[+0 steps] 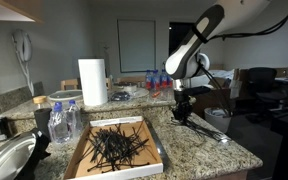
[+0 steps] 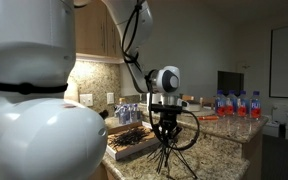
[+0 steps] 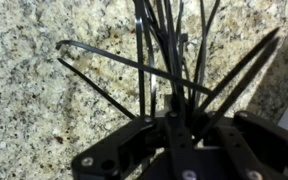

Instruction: Remove the black objects from the box

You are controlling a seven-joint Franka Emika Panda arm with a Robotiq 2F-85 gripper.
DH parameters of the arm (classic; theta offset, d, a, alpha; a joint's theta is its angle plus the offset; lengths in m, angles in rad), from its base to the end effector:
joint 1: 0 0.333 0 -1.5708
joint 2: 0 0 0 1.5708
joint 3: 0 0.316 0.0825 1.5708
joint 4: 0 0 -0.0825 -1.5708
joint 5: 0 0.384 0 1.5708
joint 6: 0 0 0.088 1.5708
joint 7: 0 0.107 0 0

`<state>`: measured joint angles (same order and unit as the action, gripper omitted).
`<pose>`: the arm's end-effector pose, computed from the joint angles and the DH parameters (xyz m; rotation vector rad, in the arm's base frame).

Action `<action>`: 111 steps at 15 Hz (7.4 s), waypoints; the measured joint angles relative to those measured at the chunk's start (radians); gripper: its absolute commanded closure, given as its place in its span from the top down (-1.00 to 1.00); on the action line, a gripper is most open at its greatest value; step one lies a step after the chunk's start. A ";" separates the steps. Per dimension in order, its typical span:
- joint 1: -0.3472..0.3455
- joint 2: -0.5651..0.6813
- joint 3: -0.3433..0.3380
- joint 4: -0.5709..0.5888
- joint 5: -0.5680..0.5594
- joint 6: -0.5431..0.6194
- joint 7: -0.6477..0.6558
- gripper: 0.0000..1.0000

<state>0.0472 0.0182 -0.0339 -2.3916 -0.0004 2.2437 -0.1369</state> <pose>0.4753 0.0063 0.2968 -3.1127 -0.2346 0.2594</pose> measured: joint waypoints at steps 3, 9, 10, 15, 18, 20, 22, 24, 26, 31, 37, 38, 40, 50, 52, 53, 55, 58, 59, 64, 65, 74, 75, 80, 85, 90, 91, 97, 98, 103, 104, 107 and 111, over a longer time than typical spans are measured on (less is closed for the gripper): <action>0.000 0.028 0.006 0.031 -0.002 0.006 0.000 -0.86; 0.000 0.097 0.015 0.110 -0.005 0.011 0.000 -0.47; 0.000 0.110 0.017 0.121 -0.005 0.011 0.000 -0.31; 0.000 0.155 0.023 0.162 -0.005 0.011 0.000 0.29; 0.000 0.168 0.023 0.181 -0.006 0.011 0.001 0.67; 0.000 0.170 0.023 0.186 -0.006 0.011 0.001 0.94; 0.000 0.170 0.024 0.191 -0.006 0.011 0.001 1.00; 0.000 0.168 0.027 0.196 -0.006 0.011 0.001 1.00; 0.000 0.159 0.036 0.198 -0.006 0.011 0.001 1.00; 0.009 0.079 0.065 0.199 -0.006 -0.033 0.001 1.00; 0.043 -0.035 0.115 0.232 -0.009 -0.096 0.010 1.00; 0.059 -0.041 0.131 0.245 -0.009 -0.097 0.012 1.00; 0.095 -0.040 0.168 0.274 -0.009 -0.097 0.021 1.00; 0.228 0.206 0.271 0.449 -0.037 -0.021 0.071 1.00; 0.248 0.274 0.269 0.487 -0.092 0.005 0.088 1.00; 0.263 0.308 0.266 0.512 -0.139 0.005 0.113 1.00; 0.302 0.374 0.251 0.561 -0.224 0.005 0.173 1.00; 0.356 0.460 0.219 0.618 -0.290 0.005 0.260 1.00; 0.371 0.485 0.207 0.635 -0.297 0.001 0.290 1.00; 0.420 0.567 0.150 0.693 -0.296 -0.077 0.508 1.00; 0.422 0.577 0.142 0.701 -0.289 -0.090 0.551 1.00; 0.416 0.616 0.131 0.716 -0.136 -0.087 0.677 0.20; 0.416 0.616 0.131 0.717 -0.130 -0.087 0.677 0.09; 0.416 0.614 0.131 0.730 -0.123 -0.088 0.681 -0.54; 0.425 0.608 0.131 0.739 -0.124 -0.097 0.686 -0.93; 0.429 0.608 0.134 0.743 -0.124 -0.106 0.686 -0.86; 0.429 0.608 0.134 0.743 -0.124 -0.108 0.686 -0.87; 0.429 0.578 0.135 0.729 -0.126 -0.109 0.686 -0.84; 0.429 0.562 0.135 0.722 -0.128 -0.111 0.686 -0.81; 0.424 0.439 0.135 0.674 -0.131 -0.156 0.673 -0.84; 0.422 0.414 0.136 0.663 -0.131 -0.168 0.665 -0.83; 0.405 0.351 0.145 0.639 -0.131 -0.199 0.627 -0.82; 0.373 0.293 0.164 0.612 -0.130 -0.215 0.579 -0.35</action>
<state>0.4201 0.3116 0.1305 -1.7792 -0.1309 2.0282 0.4420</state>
